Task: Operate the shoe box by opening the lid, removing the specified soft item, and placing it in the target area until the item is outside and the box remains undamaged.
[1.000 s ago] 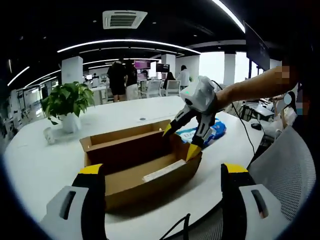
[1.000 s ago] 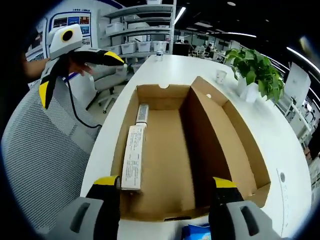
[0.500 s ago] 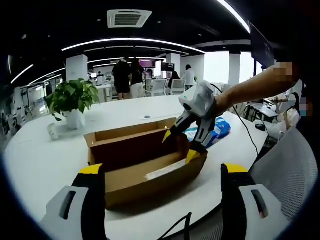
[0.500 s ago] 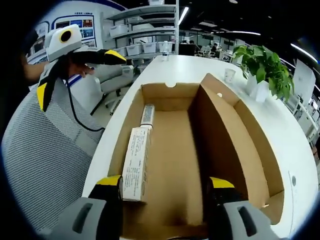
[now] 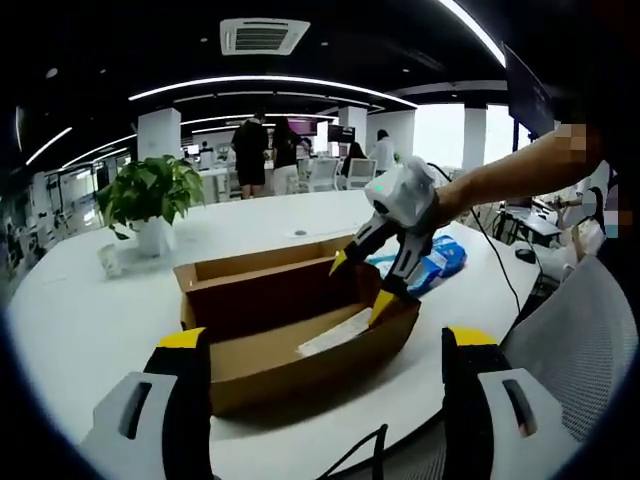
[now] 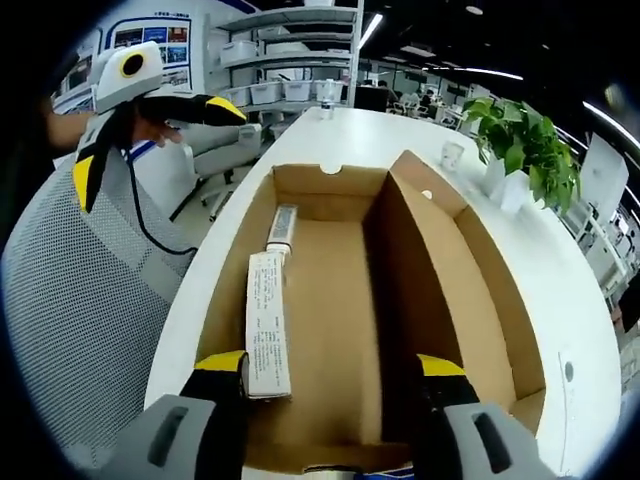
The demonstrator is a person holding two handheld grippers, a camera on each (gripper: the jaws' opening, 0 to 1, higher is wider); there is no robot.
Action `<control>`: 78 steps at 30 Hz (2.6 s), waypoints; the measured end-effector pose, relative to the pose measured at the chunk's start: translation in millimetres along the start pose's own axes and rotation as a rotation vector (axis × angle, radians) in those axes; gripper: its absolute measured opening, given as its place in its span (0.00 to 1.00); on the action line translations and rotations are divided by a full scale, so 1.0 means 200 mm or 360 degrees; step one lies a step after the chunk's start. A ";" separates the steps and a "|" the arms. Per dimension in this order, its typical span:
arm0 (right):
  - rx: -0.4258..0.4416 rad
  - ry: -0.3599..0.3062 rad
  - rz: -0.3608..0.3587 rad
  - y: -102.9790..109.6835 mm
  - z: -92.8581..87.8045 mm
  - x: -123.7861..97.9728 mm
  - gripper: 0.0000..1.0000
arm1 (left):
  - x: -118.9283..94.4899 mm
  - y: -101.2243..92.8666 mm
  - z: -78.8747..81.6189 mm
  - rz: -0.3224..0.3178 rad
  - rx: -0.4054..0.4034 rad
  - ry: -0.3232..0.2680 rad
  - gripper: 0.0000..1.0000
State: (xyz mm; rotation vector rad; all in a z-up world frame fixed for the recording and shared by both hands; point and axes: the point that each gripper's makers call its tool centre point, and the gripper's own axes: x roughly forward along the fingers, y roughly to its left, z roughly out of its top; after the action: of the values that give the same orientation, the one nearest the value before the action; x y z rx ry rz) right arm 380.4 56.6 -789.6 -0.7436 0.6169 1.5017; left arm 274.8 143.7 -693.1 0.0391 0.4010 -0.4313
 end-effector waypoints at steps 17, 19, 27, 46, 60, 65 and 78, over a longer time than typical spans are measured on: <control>-0.0065 -0.0036 0.0118 0.16 0.08 0.13 0.32 | 0.00 -0.01 -0.01 0.0009 0.0026 0.0022 1.00; -0.0072 -0.0042 0.0118 0.16 0.09 0.14 0.30 | 0.00 -0.01 -0.01 0.0008 0.0031 0.0027 1.00; -0.0128 -0.0043 0.0150 0.21 0.11 0.17 0.16 | 0.00 -0.02 0.00 0.0004 0.0040 0.0031 1.00; -0.0147 -0.0107 0.0089 0.18 0.16 0.07 0.14 | 0.00 -0.03 0.00 -0.0001 0.0047 0.0026 1.00; -0.0180 -0.0200 0.0033 0.15 0.29 -0.12 0.14 | 0.00 -0.01 -0.01 -0.0005 0.0032 0.0017 1.00; -0.0187 -0.0223 0.0021 0.14 0.32 -0.19 0.14 | 0.00 -0.01 -0.01 -0.0007 0.0030 0.0016 1.00; -0.0212 -0.0253 -0.0047 0.08 0.34 -0.40 0.14 | 0.01 -0.02 -0.01 -0.0014 0.0018 0.0013 1.00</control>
State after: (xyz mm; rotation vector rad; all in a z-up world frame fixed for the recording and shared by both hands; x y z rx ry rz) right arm 359.3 55.9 -684.6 -0.7234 0.3880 1.5685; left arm 273.3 139.3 -695.2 0.0503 0.4068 -0.4423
